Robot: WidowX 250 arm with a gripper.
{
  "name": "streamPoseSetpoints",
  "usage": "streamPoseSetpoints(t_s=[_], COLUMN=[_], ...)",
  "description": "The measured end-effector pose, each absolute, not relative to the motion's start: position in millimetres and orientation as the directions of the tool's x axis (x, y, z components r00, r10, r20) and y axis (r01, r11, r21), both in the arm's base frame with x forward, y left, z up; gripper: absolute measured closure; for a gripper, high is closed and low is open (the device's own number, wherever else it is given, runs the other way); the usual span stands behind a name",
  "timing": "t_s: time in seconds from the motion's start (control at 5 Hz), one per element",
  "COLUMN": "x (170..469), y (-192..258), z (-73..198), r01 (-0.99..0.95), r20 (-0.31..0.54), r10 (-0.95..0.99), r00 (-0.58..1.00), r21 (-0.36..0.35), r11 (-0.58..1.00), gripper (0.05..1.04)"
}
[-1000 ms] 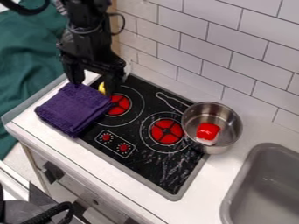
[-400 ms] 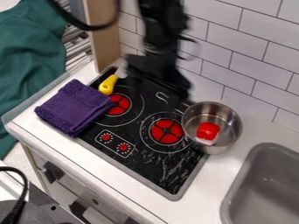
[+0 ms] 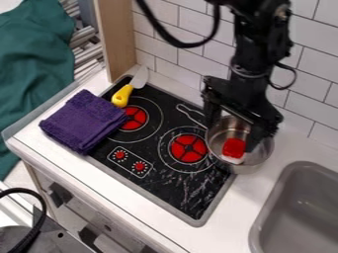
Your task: Remove the red object from the silver dish and put it on the purple cloth on the left side
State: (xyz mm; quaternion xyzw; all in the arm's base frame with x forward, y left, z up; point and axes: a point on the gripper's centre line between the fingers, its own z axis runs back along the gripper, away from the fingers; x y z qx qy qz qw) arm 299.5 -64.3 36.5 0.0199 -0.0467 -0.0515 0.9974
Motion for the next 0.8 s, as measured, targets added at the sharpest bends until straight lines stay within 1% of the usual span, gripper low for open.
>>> streamPoseSetpoints(t_s=[0.2,0.6,0.8], x=[300,302,306], y=[-67,-56,-50], z=[27,-1,-9], r01=[0.082,0.031,0.012], r20=[0.063,0.001,-0.006], r10=[-0.084,-0.031,-0.012], r00=[0.995,1.000,1.000], r21=[0.029,0.021,0.012], r11=[0.996,0.999,1.000], gripper=[0.085,0.085,0.137])
